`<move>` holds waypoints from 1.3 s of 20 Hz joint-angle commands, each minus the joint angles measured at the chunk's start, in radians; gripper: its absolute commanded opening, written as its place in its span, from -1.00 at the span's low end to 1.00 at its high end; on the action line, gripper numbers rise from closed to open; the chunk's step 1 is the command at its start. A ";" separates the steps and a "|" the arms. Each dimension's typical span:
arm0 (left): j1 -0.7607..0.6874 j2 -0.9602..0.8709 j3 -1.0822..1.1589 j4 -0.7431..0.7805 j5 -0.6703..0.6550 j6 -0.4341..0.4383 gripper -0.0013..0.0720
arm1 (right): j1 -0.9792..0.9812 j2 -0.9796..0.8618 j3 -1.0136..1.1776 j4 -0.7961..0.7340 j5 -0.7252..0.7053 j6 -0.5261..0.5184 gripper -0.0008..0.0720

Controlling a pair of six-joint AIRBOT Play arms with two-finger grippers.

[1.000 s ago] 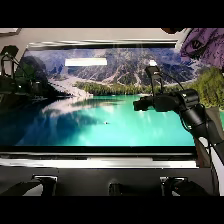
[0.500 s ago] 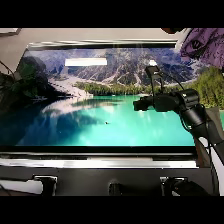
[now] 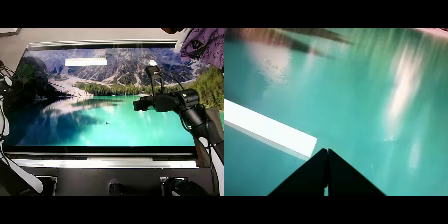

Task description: Fold the clothes and pants, and hang the long-sleeved shirts on hangers.

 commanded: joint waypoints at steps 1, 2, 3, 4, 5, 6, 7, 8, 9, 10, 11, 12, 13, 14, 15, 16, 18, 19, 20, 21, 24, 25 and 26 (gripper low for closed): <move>0.004 -0.066 0.031 0.000 0.102 -0.002 0.31 | 0.001 0.001 0.001 0.000 0.000 0.000 -0.89; 0.004 -0.059 0.031 0.000 0.086 -0.003 -0.93 | 0.001 0.001 0.001 0.000 0.000 0.000 -0.89; 0.002 -0.048 0.031 -0.001 0.079 -0.001 -0.91 | 0.001 0.001 0.001 0.000 0.000 0.000 -0.89; 0.002 -0.029 0.031 -0.029 0.057 -0.001 -0.92 | 0.001 0.001 0.001 0.000 0.000 0.000 -0.89; 0.002 -0.005 0.031 -0.069 0.025 -0.001 -0.92 | 0.001 0.001 0.001 0.000 0.000 0.000 -0.89; 0.002 0.023 0.031 -0.122 -0.019 0.000 -0.93 | 0.001 0.001 0.001 0.000 0.000 0.000 -0.89; -0.002 0.052 0.031 -0.172 -0.079 0.005 -0.93 | 0.001 0.001 0.001 0.000 0.000 0.000 -0.89; -0.009 0.084 0.031 -0.230 -0.157 0.045 -0.93 | 0.001 0.001 0.001 0.000 0.000 0.000 -0.89; -0.025 0.121 0.029 -0.282 -0.247 0.105 -0.93 | 0.001 0.001 0.001 0.000 0.000 0.000 -0.89; -0.047 0.167 0.011 -0.318 -0.323 0.143 -0.93 | 0.001 0.001 0.001 0.000 0.000 0.000 -0.89; -0.071 0.220 -0.019 -0.350 -0.381 0.163 -0.93 | 0.001 0.001 0.001 0.000 0.000 0.000 -0.89; -0.098 0.290 -0.066 -0.383 -0.420 0.165 -0.93 | 0.001 0.001 0.001 0.000 0.000 0.000 -0.89; -0.128 0.365 -0.119 -0.414 -0.443 0.165 -0.93 | 0.001 0.001 0.001 0.000 0.000 0.000 -0.89; -0.167 0.454 -0.183 -0.456 -0.465 0.166 -0.93 | 0.001 0.001 0.001 0.000 0.000 0.000 -0.89; -0.208 0.536 -0.239 -0.489 -0.491 0.165 -0.93 | 0.001 0.001 0.001 0.000 0.000 0.000 -0.89; -0.256 0.618 -0.290 -0.518 -0.530 0.159 -0.93 | 0.001 0.001 0.001 0.000 0.000 0.000 -0.89; -0.357 0.754 -0.370 -0.532 -0.614 0.084 -0.93 | 0.001 0.001 0.001 0.000 0.000 0.000 -0.89; -0.409 0.811 -0.405 -0.532 -0.648 0.043 -0.93 | 0.001 0.001 0.001 0.000 0.000 0.000 -0.89; -0.467 0.867 -0.444 -0.531 -0.666 0.006 -0.93 | 0.001 0.001 0.001 0.000 0.000 0.000 -0.89; -0.520 0.915 -0.483 -0.531 -0.663 -0.030 -0.93 | 0.001 0.001 0.001 0.000 0.000 0.000 -0.89; -0.688 1.018 -0.643 -0.531 -0.584 -0.122 -0.93 | 0.001 0.001 0.001 0.000 0.000 0.000 -0.89; -0.739 1.029 -0.700 -0.531 -0.551 -0.135 -0.92 | 0.001 0.001 0.001 0.000 0.000 0.000 -0.89; -0.789 1.028 -0.764 -0.531 -0.516 -0.148 -0.92 | 0.001 0.001 0.001 0.000 0.000 0.000 -0.89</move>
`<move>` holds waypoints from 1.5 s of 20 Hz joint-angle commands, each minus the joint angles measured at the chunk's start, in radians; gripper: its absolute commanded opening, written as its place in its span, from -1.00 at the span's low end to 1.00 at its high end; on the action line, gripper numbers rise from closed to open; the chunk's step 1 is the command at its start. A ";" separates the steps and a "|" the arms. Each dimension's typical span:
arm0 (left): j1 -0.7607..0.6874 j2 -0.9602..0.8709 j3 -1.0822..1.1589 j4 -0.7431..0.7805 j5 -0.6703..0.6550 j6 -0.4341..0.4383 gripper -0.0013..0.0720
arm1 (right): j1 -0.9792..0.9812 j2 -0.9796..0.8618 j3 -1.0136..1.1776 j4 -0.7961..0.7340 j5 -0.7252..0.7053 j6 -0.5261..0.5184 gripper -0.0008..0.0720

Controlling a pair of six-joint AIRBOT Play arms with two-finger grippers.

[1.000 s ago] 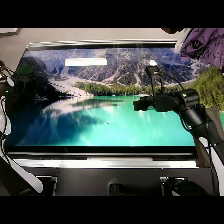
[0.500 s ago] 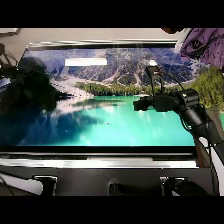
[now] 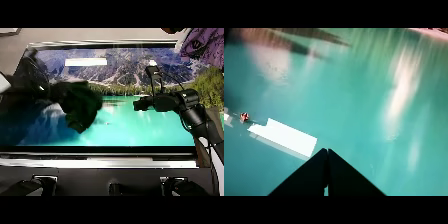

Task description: Fold the clothes and pants, and hang the long-sleeved shirts on hangers.

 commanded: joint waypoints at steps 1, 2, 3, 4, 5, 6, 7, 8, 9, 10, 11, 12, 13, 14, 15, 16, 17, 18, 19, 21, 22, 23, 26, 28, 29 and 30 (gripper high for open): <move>-0.177 0.061 -0.213 -0.006 0.108 -0.103 -0.92 | 0.001 0.001 0.001 0.000 0.000 0.000 -0.89; -0.196 0.059 -0.275 -0.007 0.157 -0.137 -0.90 | 0.001 0.001 0.001 0.000 0.000 0.000 -0.89; -0.200 0.060 -0.327 -0.014 0.196 -0.167 -0.81 | 0.001 0.001 0.001 0.002 0.001 0.003 -0.89; -0.191 0.060 -0.354 -0.030 0.212 -0.171 -0.46 | 0.001 0.001 0.001 0.003 0.001 0.004 -0.89; -0.171 0.061 -0.359 -0.036 0.208 -0.170 0.24 | 0.001 0.001 0.001 0.003 0.001 0.004 -0.89; -0.146 0.073 -0.352 -0.036 0.200 -0.169 0.52 | 0.001 0.001 0.001 0.003 0.001 0.004 -0.89; -0.106 0.097 -0.343 -0.036 0.194 -0.146 0.53 | 0.001 0.001 0.001 0.002 0.002 0.004 -0.89; -0.058 0.128 -0.335 -0.035 0.192 -0.121 0.53 | 0.001 0.001 0.001 0.002 0.006 0.004 -0.89; 0.005 0.166 -0.333 -0.035 0.191 -0.095 0.54 | 0.001 0.001 0.001 0.003 0.014 0.004 -0.89; 0.071 0.201 -0.333 -0.035 0.182 -0.071 0.54 | 0.001 0.001 0.001 0.004 0.027 0.005 -0.89; 0.146 0.232 -0.333 -0.035 0.161 -0.041 0.54 | 0.001 0.001 0.001 0.010 0.021 0.013 -0.89; 0.215 0.251 -0.333 -0.036 0.131 -0.013 0.54 | 0.001 0.001 0.001 0.014 0.003 0.024 -0.89; 0.284 0.258 -0.333 -0.036 0.089 0.020 0.54 | 0.001 0.001 0.001 0.034 -0.011 0.083 -0.89; 0.338 0.257 -0.334 -0.036 0.048 0.062 0.54 | 0.001 -0.003 0.000 0.040 -0.010 0.159 -0.89; 0.387 0.253 -0.341 -0.036 0.019 0.100 0.54 | 0.000 -0.013 0.000 0.037 -0.008 0.227 -0.88; 0.421 0.250 -0.350 -0.036 0.006 0.124 0.54 | 0.000 -0.033 0.000 0.037 0.005 0.302 -0.71; 0.448 0.249 -0.364 -0.036 0.009 0.142 0.54 | 0.000 -0.060 0.000 0.051 0.022 0.366 -0.54; 0.463 0.245 -0.378 -0.035 0.020 0.148 0.54 | 0.000 -0.098 0.000 0.115 0.035 0.401 -0.32; 0.472 0.238 -0.395 -0.036 0.038 0.161 0.54 | 0.000 -0.142 0.000 0.216 0.039 0.391 -0.14; 0.472 0.217 -0.431 -0.036 0.079 0.168 0.54 | 0.001 -0.241 0.000 0.502 0.007 0.193 -0.02; 0.472 0.203 -0.450 -0.036 0.094 0.168 0.54 | 0.001 -0.288 0.000 0.615 -0.024 0.095 -0.01; 0.472 0.185 -0.470 -0.036 0.108 0.169 0.54 | 0.001 -0.330 0.000 0.674 -0.056 0.035 -0.01; 0.472 0.117 -0.500 -0.050 0.130 0.178 0.53 | 0.001 -0.398 0.000 0.732 -0.106 -0.026 0.00; 0.472 0.066 -0.505 -0.117 0.142 0.243 0.53 | 0.018 -0.409 0.000 0.787 -0.098 -0.051 0.00; 0.472 0.038 -0.505 -0.166 0.152 0.283 0.54 | 0.045 -0.409 0.000 0.789 -0.080 -0.052 0.00; 0.471 0.009 -0.505 -0.208 0.161 0.312 0.53 | 0.076 -0.410 0.000 0.789 -0.063 -0.051 0.00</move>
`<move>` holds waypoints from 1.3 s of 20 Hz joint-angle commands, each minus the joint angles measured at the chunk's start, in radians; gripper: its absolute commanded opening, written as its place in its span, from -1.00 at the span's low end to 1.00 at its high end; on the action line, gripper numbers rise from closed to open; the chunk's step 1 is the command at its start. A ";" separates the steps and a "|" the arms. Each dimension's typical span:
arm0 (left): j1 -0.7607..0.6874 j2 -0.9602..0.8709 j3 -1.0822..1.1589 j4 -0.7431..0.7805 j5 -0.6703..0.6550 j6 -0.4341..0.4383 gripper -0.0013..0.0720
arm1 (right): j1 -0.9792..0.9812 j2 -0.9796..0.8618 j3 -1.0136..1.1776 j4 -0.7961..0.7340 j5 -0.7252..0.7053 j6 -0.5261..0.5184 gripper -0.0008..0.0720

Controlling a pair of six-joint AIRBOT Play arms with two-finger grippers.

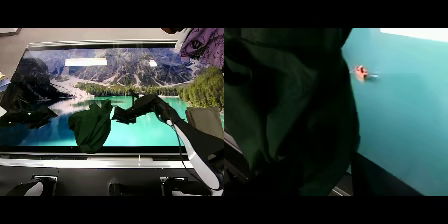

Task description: Fold the clothes and pants, and hang the long-sleeved shirts on hangers.

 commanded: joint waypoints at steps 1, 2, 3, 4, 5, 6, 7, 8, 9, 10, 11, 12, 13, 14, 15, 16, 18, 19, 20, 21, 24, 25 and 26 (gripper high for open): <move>0.002 -0.091 -0.010 -0.128 0.035 0.101 0.53 | 0.084 -0.031 -0.001 0.080 0.019 -0.043 0.00; 0.002 -0.115 -0.010 -0.140 0.043 0.102 0.53 | 0.119 -0.039 -0.001 0.079 0.020 -0.043 0.00; 0.002 -0.136 -0.010 -0.141 0.047 0.102 0.53 | 0.150 -0.051 -0.001 0.075 0.021 -0.037 0.00; 0.002 -0.155 -0.010 -0.141 0.049 0.102 0.53 | 0.172 -0.062 -0.001 0.076 0.023 -0.024 -0.01; 0.002 -0.171 -0.010 -0.141 0.051 0.102 0.53 | 0.189 -0.069 -0.001 0.076 0.036 -0.020 -0.05; 0.000 -0.185 -0.010 -0.141 0.056 0.102 0.53 | 0.201 -0.069 -0.001 0.075 0.051 -0.022 -0.26; -0.006 -0.197 -0.010 -0.141 0.064 0.103 0.53 | 0.201 -0.069 0.000 0.078 0.056 -0.021 -0.76; -0.017 -0.212 -0.010 -0.145 0.077 0.120 0.53 | 0.198 -0.065 0.000 0.075 0.051 -0.021 -0.90; -0.033 -0.229 -0.010 -0.145 0.093 0.130 0.53 | 0.195 -0.057 0.000 0.069 0.045 -0.021 -0.90; -0.049 -0.248 -0.010 -0.145 0.111 0.136 0.53 | 0.190 -0.047 0.000 0.059 0.040 -0.021 -0.90; -0.064 -0.268 -0.010 -0.145 0.130 0.136 0.53 | 0.188 -0.032 0.000 0.048 0.032 -0.019 -0.90; -0.080 -0.291 -0.010 -0.145 0.150 0.136 0.53 | 0.189 -0.015 0.000 0.031 0.023 -0.012 -0.90; -0.093 -0.312 -0.010 -0.145 0.164 0.136 0.49 | 0.189 0.003 0.000 0.010 0.014 0.003 -0.90; -0.102 -0.335 -0.010 -0.145 0.173 0.143 0.48 | 0.189 0.019 0.000 -0.009 0.007 0.022 -0.90; -0.109 -0.356 -0.010 -0.146 0.182 0.143 0.48 | 0.189 0.038 0.000 -0.027 0.004 0.034 -0.90; -0.114 -0.373 -0.009 -0.152 0.191 0.143 0.48 | 0.189 0.053 0.000 -0.035 0.000 0.036 -0.90; -0.122 -0.402 -0.008 -0.166 0.211 0.154 0.47 | 0.189 0.082 0.000 -0.038 -0.015 0.041 -0.90; -0.126 -0.415 -0.008 -0.174 0.219 0.154 0.45 | 0.189 0.096 0.000 -0.039 -0.020 0.045 -0.90; -0.130 -0.425 -0.008 -0.178 0.225 0.154 0.33 | 0.189 0.109 0.000 -0.045 -0.021 0.053 -0.90; -0.136 -0.436 -0.008 -0.183 0.230 0.154 -0.03 | 0.189 0.123 0.000 -0.055 -0.018 0.066 -0.90; -0.140 -0.434 -0.001 -0.237 0.227 0.192 -0.92 | 0.188 0.165 0.004 -0.090 -0.009 0.071 -0.90; -0.134 -0.421 0.020 -0.246 0.207 0.215 -0.92 | 0.187 0.187 0.015 -0.139 -0.003 0.087 -0.90; -0.123 -0.399 0.057 -0.243 0.182 0.219 -0.92 | 0.174 0.209 0.040 -0.196 -0.007 0.115 -0.90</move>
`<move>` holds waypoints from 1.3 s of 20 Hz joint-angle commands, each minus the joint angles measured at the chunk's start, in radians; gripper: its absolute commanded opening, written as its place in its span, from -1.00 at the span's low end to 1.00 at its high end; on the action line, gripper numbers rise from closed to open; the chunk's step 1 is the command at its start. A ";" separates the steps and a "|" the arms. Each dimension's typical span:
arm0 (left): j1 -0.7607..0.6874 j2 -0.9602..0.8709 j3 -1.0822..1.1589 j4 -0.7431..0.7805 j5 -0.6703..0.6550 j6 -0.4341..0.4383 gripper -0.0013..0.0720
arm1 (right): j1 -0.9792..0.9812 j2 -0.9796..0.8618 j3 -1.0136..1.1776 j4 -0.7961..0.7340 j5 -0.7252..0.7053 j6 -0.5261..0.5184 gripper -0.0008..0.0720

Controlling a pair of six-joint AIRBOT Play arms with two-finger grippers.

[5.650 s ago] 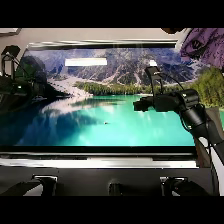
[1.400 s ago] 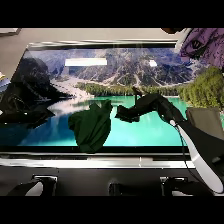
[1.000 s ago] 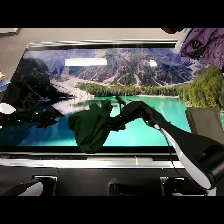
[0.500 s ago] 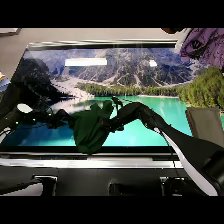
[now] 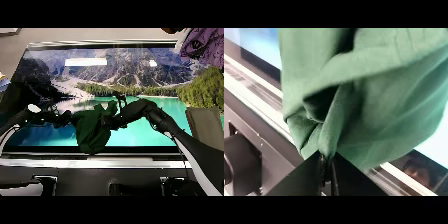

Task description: Fold the clothes and pants, and hang the long-sleeved shirts on hangers.

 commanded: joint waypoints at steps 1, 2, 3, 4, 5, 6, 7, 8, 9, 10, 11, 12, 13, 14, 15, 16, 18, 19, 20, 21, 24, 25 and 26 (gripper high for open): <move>0.029 0.051 0.093 -0.037 -0.058 0.040 -0.92 | -0.042 0.074 0.071 -0.163 -0.003 0.082 -0.90; 0.053 0.089 0.151 -0.024 -0.083 0.040 -0.93 | -0.081 0.098 0.122 -0.206 -0.014 0.108 -0.90; 0.082 0.135 0.227 -0.007 -0.113 0.039 -0.92 | -0.128 0.126 0.189 -0.240 -0.022 0.120 -0.90; 0.112 0.181 0.308 0.003 -0.143 0.039 -0.92 | -0.172 0.154 0.256 -0.263 -0.025 0.120 -0.90; 0.143 0.232 0.402 0.011 -0.177 0.040 -0.92 | -0.217 0.185 0.332 -0.283 -0.034 0.119 -0.90; 0.171 0.278 0.492 0.022 -0.204 0.039 -0.92 | -0.257 0.217 0.406 -0.306 -0.054 0.119 -0.90; 0.198 0.327 0.588 0.040 -0.230 0.037 -0.92 | -0.289 0.250 0.468 -0.332 -0.075 0.111 -0.90; 0.220 0.372 0.670 0.064 -0.250 0.032 -0.92 | -0.314 0.286 0.523 -0.367 -0.101 0.103 -0.90; 0.242 0.422 0.748 0.105 -0.264 0.014 -0.92 | -0.336 0.328 0.575 -0.421 -0.133 0.097 -0.90; 0.257 0.471 0.807 0.156 -0.272 -0.009 -0.92 | -0.351 0.373 0.616 -0.489 -0.164 0.095 -0.90; 0.269 0.526 0.852 0.221 -0.272 -0.038 -0.92 | -0.352 0.414 0.646 -0.566 -0.189 0.094 -0.90; 0.277 0.580 0.877 0.284 -0.269 -0.067 -0.92 | -0.351 0.462 0.663 -0.656 -0.204 0.093 -0.90; 0.280 0.636 0.888 0.344 -0.267 -0.087 -0.92 | -0.351 0.507 0.664 -0.715 -0.205 0.093 -0.90; 0.279 0.690 0.887 0.393 -0.269 -0.105 -0.92 | -0.351 0.548 0.664 -0.769 -0.204 0.094 -0.90; 0.280 0.731 0.887 0.418 -0.274 -0.124 -0.92 | -0.351 0.576 0.664 -0.788 -0.204 0.094 -0.90; 0.279 0.764 0.887 0.423 -0.277 -0.136 -0.92 | -0.351 0.595 0.664 -0.790 -0.204 0.094 -0.90; 0.278 0.797 0.887 0.404 -0.284 -0.138 -0.92 | -0.351 0.592 0.663 -0.759 -0.204 0.106 -0.90; 0.278 0.797 0.886 0.388 -0.290 -0.137 -0.92 | -0.351 0.575 0.663 -0.739 -0.203 0.116 -0.90; 0.278 0.788 0.879 0.367 -0.293 -0.137 -0.92 | -0.351 0.546 0.663 -0.714 -0.203 0.125 -0.90; 0.278 0.778 0.861 0.343 -0.296 -0.137 -0.92 | -0.351 0.508 0.663 -0.692 -0.204 0.131 -0.90; 0.274 0.722 0.729 0.239 -0.299 -0.133 -0.92 | -0.351 0.332 0.663 -0.601 -0.204 0.146 -0.90; 0.264 0.697 0.666 0.218 -0.299 -0.133 -0.92 | -0.351 0.261 0.663 -0.572 -0.202 0.157 -0.90; 0.246 0.666 0.594 0.219 -0.296 -0.132 -0.92 | -0.351 0.178 0.663 -0.539 -0.196 0.163 -0.90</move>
